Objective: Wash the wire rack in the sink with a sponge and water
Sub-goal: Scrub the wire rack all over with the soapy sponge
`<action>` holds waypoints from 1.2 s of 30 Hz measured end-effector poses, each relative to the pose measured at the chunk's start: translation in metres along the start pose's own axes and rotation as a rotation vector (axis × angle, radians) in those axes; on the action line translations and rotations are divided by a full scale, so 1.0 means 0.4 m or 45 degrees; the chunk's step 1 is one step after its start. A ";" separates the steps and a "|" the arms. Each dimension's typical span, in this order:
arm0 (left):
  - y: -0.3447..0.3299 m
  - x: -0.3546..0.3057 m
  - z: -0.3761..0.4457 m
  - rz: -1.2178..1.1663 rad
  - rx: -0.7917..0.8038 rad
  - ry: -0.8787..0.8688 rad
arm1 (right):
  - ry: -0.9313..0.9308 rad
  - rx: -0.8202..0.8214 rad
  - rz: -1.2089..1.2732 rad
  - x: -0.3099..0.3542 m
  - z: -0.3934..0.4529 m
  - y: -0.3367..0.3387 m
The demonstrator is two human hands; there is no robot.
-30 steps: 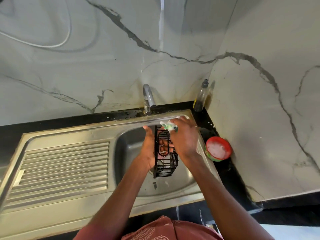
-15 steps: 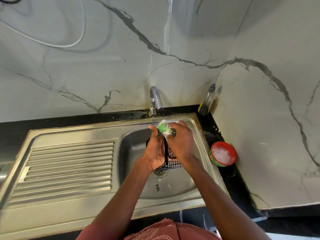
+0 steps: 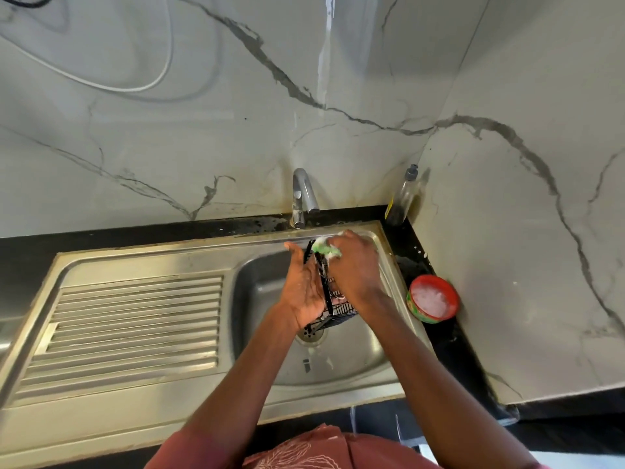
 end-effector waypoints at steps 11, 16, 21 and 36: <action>0.046 -0.004 0.028 0.015 0.027 -0.019 | -0.449 0.046 0.520 -0.120 0.000 0.057; 0.043 0.001 0.035 -0.013 0.027 0.012 | -0.445 -0.175 0.429 -0.097 0.024 0.039; 0.000 0.003 0.034 -0.032 0.004 0.045 | 0.014 -0.040 0.046 0.004 -0.004 -0.020; 0.003 -0.016 0.015 -0.212 -0.029 -0.084 | 0.071 0.050 -0.144 0.060 -0.009 -0.001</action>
Point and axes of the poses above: each hand's wrist, its own z-axis towards the middle knuckle, its own y-axis out of the back of the hand, x = y × z, the point moved 1 cm from there along z, towards the middle knuckle, and after that the axes turned 13 degrees about -y, right-handed, at the moved point
